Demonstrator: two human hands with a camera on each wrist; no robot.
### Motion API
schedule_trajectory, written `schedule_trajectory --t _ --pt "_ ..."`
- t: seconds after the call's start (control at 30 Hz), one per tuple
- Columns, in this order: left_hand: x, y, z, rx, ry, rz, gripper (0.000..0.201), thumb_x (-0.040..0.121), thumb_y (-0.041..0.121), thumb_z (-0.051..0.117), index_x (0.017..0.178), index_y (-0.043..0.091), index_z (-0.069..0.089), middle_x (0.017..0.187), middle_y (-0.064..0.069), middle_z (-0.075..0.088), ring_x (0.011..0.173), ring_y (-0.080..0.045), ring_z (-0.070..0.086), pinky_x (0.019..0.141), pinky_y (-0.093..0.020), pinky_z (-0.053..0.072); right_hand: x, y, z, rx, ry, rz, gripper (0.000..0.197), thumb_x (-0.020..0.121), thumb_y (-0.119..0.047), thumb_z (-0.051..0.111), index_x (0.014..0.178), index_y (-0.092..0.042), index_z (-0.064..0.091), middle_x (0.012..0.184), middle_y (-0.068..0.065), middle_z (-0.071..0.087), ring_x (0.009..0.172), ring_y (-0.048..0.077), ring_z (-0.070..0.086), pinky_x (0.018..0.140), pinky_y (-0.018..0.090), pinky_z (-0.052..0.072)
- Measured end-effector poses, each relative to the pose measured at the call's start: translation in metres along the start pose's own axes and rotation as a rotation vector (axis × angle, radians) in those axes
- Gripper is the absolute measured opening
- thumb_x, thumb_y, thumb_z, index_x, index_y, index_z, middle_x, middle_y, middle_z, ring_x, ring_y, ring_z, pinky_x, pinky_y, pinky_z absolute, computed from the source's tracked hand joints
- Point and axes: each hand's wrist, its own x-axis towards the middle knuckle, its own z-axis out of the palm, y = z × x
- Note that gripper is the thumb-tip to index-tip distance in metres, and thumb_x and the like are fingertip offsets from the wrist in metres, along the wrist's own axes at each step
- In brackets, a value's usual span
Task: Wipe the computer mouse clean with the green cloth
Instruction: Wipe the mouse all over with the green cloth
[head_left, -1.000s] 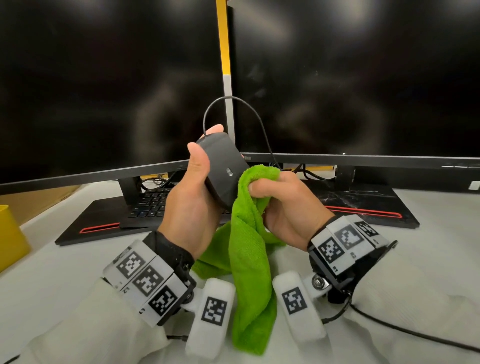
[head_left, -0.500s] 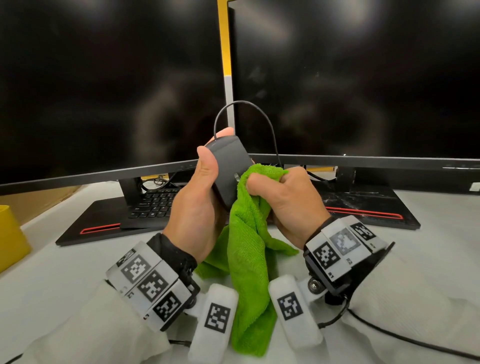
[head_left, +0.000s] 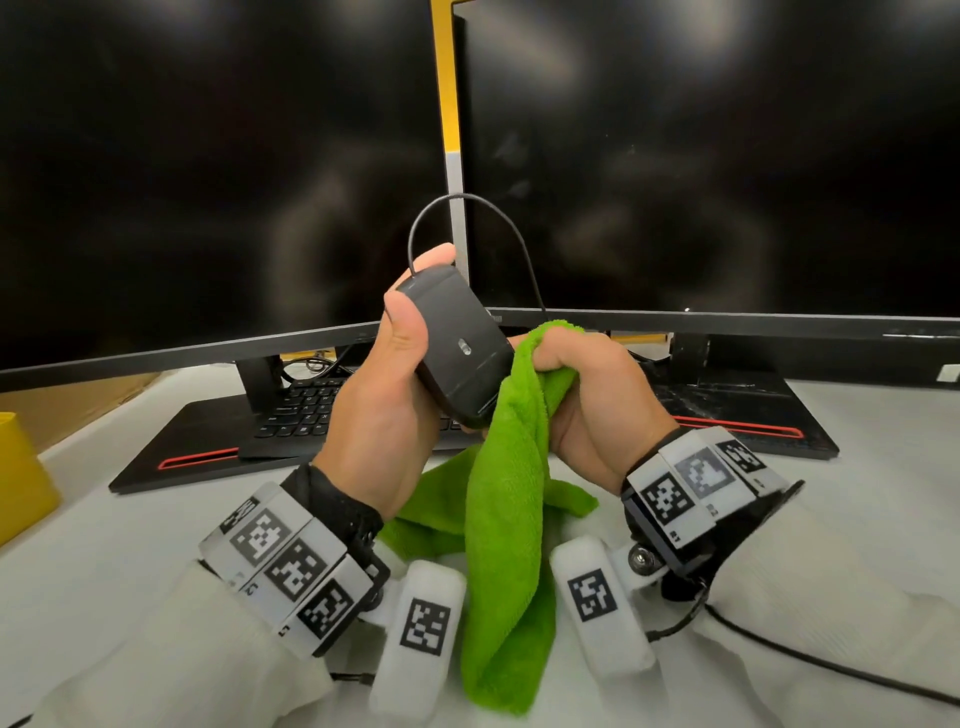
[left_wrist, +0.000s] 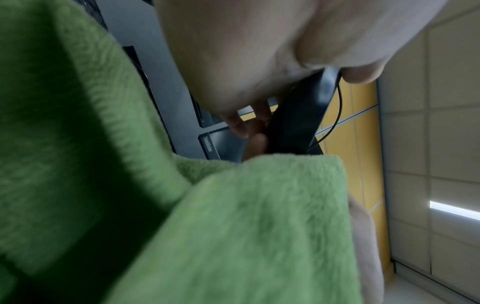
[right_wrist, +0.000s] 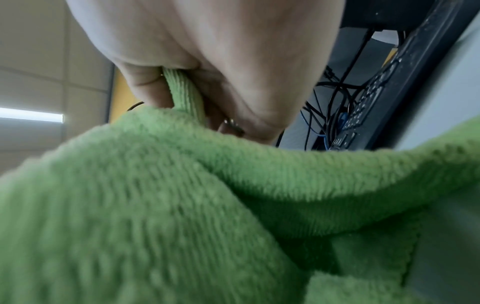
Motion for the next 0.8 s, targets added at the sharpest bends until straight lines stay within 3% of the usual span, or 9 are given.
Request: schedule_trajectory --t 0.07,0.1,0.27,0.37,0.43,0.57,0.67,0.73,0.8 --pt "0.001 0.002 0.0 0.002 0.016 -0.001 0.05 0.107 0.048 0.027 0.148 0.03 0.05 0.138 -0.008 0.059 0.121 -0.021 0.061 0.106 -0.036 0.051 -0.003 -0.001 0.002 0.009 -0.092 0.006 0.012 0.066 -0.008 0.055 0.067 -0.004 0.066 0.064 0.014 0.055 0.059 0.027 0.056 0.066 0.039 0.05" --pt "0.001 0.002 0.0 -0.001 0.017 -0.009 0.05 0.105 0.049 0.029 0.147 0.031 0.051 0.139 -0.008 0.059 0.124 -0.022 0.059 0.11 -0.038 0.048 -0.005 0.0 0.003 -0.01 -0.121 -0.014 0.013 0.068 -0.006 0.056 0.063 -0.008 0.068 0.062 0.01 0.057 0.058 0.025 0.057 0.066 0.04 0.05" --pt "-0.003 0.0 0.006 0.021 -0.02 -0.01 0.056 0.104 0.05 0.029 0.151 0.027 0.048 0.129 -0.011 0.062 0.117 -0.025 0.06 0.113 -0.045 0.046 -0.008 0.004 0.009 -0.104 -0.137 -0.107 0.02 0.073 0.002 0.058 0.058 -0.009 0.063 0.055 0.005 0.056 0.049 0.018 0.056 0.055 0.03 0.051" --pt "-0.004 0.001 0.006 0.009 -0.029 -0.019 0.056 0.105 0.05 0.029 0.152 0.026 0.047 0.134 -0.012 0.061 0.122 -0.027 0.059 0.117 -0.046 0.044 -0.006 0.004 0.007 -0.172 -0.077 -0.128 0.017 0.071 -0.003 0.064 0.056 -0.011 0.065 0.055 0.007 0.057 0.051 0.021 0.057 0.062 0.037 0.052" --pt "-0.003 0.001 0.004 -0.004 -0.04 -0.033 0.055 0.106 0.05 0.028 0.152 0.026 0.048 0.135 -0.014 0.061 0.122 -0.027 0.059 0.113 -0.042 0.048 -0.004 0.004 0.006 -0.22 -0.014 -0.156 0.017 0.07 -0.007 0.066 0.054 -0.011 0.064 0.054 0.007 0.055 0.053 0.023 0.055 0.064 0.041 0.049" --pt "-0.003 -0.002 0.005 -0.016 -0.06 -0.056 0.053 0.106 0.049 0.029 0.15 0.028 0.049 0.132 -0.015 0.058 0.118 -0.028 0.058 0.104 -0.037 0.054 -0.001 0.003 0.006 -0.264 0.142 -0.171 0.029 0.065 -0.024 0.069 0.047 -0.019 0.047 0.052 0.005 0.037 0.06 0.028 0.038 0.061 0.045 0.039" --pt "-0.003 -0.003 0.006 0.019 -0.055 -0.055 0.05 0.105 0.048 0.032 0.147 0.03 0.051 0.129 -0.013 0.058 0.117 -0.027 0.057 0.105 -0.039 0.051 0.005 0.004 0.003 -0.323 0.289 -0.124 0.032 0.063 -0.035 0.063 0.043 -0.023 0.041 0.048 -0.004 0.036 0.059 0.026 0.039 0.064 0.044 0.038" --pt "-0.002 -0.003 0.005 0.03 -0.041 -0.044 0.053 0.103 0.048 0.033 0.15 0.028 0.048 0.128 -0.013 0.059 0.116 -0.027 0.06 0.106 -0.041 0.051 0.009 0.005 0.0 -0.33 0.322 -0.1 0.031 0.067 -0.034 0.059 0.041 -0.022 0.046 0.048 -0.003 0.041 0.059 0.026 0.044 0.066 0.047 0.043" --pt "-0.001 -0.001 0.002 0.028 -0.026 -0.028 0.054 0.104 0.049 0.033 0.151 0.026 0.046 0.124 -0.011 0.063 0.113 -0.023 0.066 0.103 -0.039 0.055 0.01 0.003 -0.003 -0.332 0.291 -0.063 0.024 0.071 -0.03 0.06 0.052 -0.016 0.066 0.059 0.014 0.06 0.067 0.036 0.059 0.074 0.057 0.057"
